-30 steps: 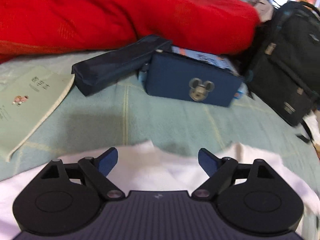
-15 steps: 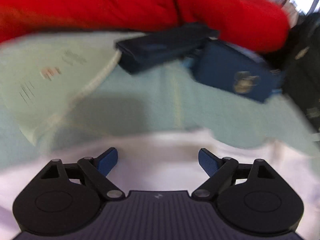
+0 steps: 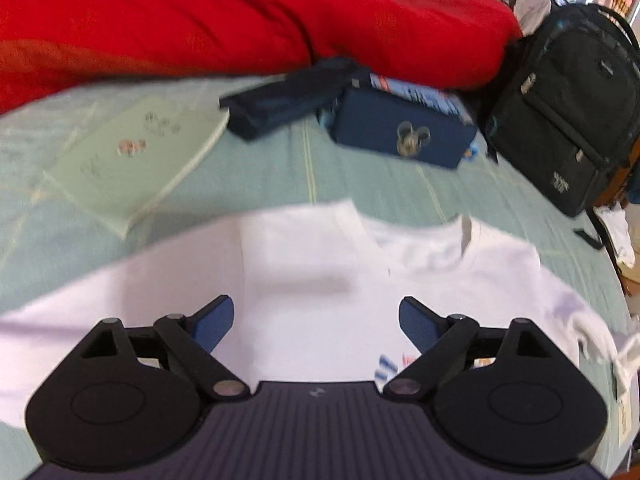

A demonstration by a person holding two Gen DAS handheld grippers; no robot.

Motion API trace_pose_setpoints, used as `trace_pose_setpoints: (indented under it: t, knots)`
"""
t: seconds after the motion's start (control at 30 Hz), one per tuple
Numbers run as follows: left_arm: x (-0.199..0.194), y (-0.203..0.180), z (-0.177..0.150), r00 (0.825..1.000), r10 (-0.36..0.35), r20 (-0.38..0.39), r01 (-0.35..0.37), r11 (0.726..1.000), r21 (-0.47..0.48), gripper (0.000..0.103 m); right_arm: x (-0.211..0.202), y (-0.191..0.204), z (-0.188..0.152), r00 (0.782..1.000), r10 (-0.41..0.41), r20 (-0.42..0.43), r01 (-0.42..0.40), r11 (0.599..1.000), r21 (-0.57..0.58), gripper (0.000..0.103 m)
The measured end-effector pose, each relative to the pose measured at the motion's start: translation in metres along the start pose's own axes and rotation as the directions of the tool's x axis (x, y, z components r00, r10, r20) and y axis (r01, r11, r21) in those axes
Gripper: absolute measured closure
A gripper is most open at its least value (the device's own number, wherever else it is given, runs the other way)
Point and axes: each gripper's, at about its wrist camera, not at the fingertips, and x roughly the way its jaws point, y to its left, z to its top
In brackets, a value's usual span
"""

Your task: Fold clothes

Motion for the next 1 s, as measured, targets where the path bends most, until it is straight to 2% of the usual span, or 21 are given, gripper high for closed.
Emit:
trace_pose_setpoints:
  t: [0.13,0.23,0.4,0.53,0.63,0.77,0.83,0.93,1.0]
  knots:
    - [0.036,0.009,0.005,0.999,0.022,-0.034,-0.024,0.998,-0.065,0.014,0.000,0.001,-0.001,1.000,0.015,-0.004,-0.015,1.000,-0.009,0.000]
    - [0.068,0.023,0.014,0.994,0.091,-0.058,-0.098,0.986,-0.131,0.014,0.002,-0.002,-0.001,1.000,0.019,-0.010,-0.019,1.000,-0.006,0.000]
    - [0.066,0.024,0.036,0.981,0.194,0.000,-0.191,0.965,-0.180,0.016,0.004,-0.003,-0.001,1.000,0.020,-0.008,-0.020,1.000,-0.013,0.000]
    - [0.023,0.015,0.025,0.996,0.086,0.006,-0.084,0.986,-0.141,0.015,0.005,-0.001,-0.001,1.000,0.017,-0.006,-0.017,1.000,-0.014,0.000]
    - [-0.029,0.002,0.008,1.000,0.013,0.022,-0.011,0.998,-0.065,0.015,0.005,0.002,-0.002,1.000,0.012,-0.004,-0.012,1.000,-0.022,0.000]
    - [-0.075,-0.010,-0.026,0.992,-0.112,0.051,0.111,0.994,0.022,0.007,0.006,0.006,-0.002,1.000,0.011,-0.013,-0.011,1.000,-0.002,0.000]
    - [-0.092,-0.015,-0.044,0.984,-0.172,0.055,0.169,0.984,0.063,0.007,0.004,0.009,-0.001,0.999,-0.003,-0.033,0.004,1.000,0.016,0.000]
    - [-0.075,-0.028,-0.074,0.989,-0.144,0.045,0.135,0.978,0.156,0.007,-0.009,0.013,-0.003,0.996,-0.047,-0.075,0.047,0.999,-0.001,0.000]
    - [-0.052,-0.036,-0.089,0.993,-0.108,0.049,0.096,0.972,0.215,0.007,-0.018,0.012,-0.003,0.989,-0.105,-0.105,0.103,0.994,-0.027,0.000]
